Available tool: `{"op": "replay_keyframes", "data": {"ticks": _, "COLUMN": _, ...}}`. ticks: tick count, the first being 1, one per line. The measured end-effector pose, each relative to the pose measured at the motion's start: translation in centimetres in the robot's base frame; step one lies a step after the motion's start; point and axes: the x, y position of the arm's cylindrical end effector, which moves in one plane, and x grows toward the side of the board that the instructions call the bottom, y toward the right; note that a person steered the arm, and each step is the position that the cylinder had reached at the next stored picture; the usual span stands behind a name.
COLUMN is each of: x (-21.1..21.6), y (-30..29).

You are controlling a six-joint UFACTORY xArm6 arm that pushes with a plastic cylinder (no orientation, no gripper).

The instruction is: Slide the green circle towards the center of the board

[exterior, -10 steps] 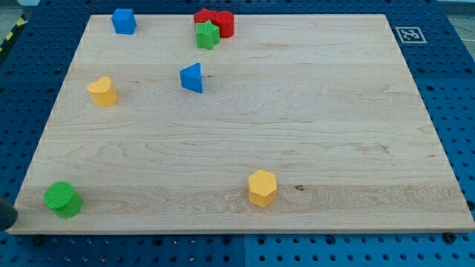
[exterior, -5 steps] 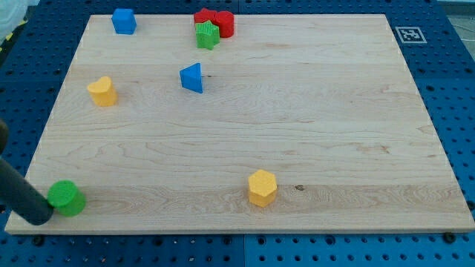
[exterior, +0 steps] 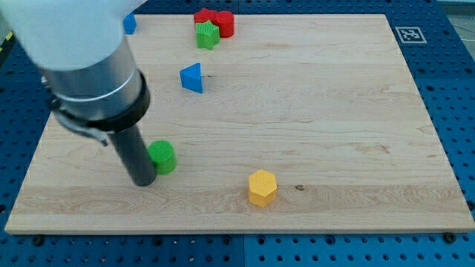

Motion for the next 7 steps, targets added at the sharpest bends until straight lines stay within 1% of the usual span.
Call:
{"op": "replay_keyframes", "data": {"ticks": 1, "x": -1.7, "y": 2.5}}
{"op": "replay_keyframes", "data": {"ticks": 2, "x": -4.1, "y": 2.7}}
{"op": "replay_keyframes", "data": {"ticks": 4, "x": -5.6, "y": 3.5}}
{"op": "replay_keyframes", "data": {"ticks": 6, "x": -9.4, "y": 4.6}}
{"op": "replay_keyframes", "data": {"ticks": 7, "x": -10.7, "y": 8.3}}
